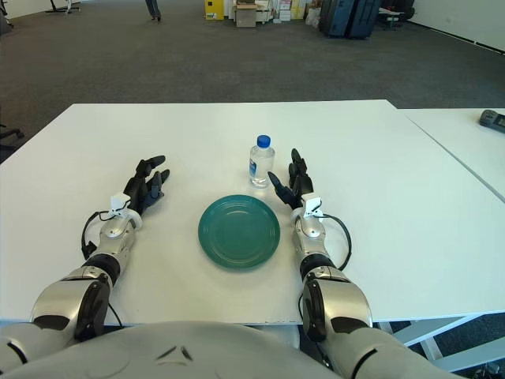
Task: Put the bottle into the plate.
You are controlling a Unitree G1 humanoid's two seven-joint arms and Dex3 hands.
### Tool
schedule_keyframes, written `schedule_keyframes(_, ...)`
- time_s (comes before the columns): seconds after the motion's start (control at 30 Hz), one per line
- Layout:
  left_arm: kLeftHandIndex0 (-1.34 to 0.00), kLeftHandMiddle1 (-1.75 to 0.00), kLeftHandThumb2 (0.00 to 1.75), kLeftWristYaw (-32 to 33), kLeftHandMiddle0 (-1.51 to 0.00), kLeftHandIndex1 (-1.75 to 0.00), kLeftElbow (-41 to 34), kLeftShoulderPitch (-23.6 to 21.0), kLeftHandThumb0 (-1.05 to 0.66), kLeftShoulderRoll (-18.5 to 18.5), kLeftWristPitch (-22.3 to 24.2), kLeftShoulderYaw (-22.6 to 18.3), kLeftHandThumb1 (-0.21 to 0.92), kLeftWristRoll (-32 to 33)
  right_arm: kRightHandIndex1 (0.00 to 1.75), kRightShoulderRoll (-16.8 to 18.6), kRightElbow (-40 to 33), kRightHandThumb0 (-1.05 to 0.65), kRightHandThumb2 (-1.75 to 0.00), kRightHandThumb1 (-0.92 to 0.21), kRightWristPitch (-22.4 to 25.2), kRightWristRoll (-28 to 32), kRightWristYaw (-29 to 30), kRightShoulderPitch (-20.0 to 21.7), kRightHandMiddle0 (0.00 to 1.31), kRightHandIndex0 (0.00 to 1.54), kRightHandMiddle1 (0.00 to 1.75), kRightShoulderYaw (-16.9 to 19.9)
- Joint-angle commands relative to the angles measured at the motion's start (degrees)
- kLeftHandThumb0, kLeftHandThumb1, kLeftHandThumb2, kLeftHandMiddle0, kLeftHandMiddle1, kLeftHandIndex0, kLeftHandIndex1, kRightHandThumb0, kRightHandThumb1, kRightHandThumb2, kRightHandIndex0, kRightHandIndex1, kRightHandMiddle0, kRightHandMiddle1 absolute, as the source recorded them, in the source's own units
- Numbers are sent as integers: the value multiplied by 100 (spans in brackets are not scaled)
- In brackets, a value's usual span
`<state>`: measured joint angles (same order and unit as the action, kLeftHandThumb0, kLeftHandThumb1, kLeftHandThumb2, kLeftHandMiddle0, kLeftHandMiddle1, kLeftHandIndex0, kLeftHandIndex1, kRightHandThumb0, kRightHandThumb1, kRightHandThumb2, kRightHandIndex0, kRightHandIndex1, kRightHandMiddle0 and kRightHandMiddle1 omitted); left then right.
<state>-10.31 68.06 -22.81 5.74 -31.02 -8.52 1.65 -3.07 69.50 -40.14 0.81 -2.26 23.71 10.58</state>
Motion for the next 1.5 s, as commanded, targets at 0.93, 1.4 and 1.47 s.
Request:
schedule_keyframes(0.93, 0, -8, 88, 82, -49, -89, 132, 73, -81, -43, 224, -14, 92, -2, 0, 38, 320, -91, -10, -83, 622, -536, 623, 306, 0, 0, 0, -518)
schedule_keyframes(1.4, 0, -9, 86, 69, -50, -92, 126, 100, -81, -73, 153, -37, 92, 19, 0, 12, 339, -92, -11, -85, 937, -736, 772, 572, 0, 0, 0, -748)
schedule_keyframes(1.47, 0, -9, 86, 71, -50, -92, 130, 102, -80, -77, 138, -38, 92, 16, 0, -3, 347, -92, -11, -86, 973, -806, 827, 610, 0, 0, 0, -809)
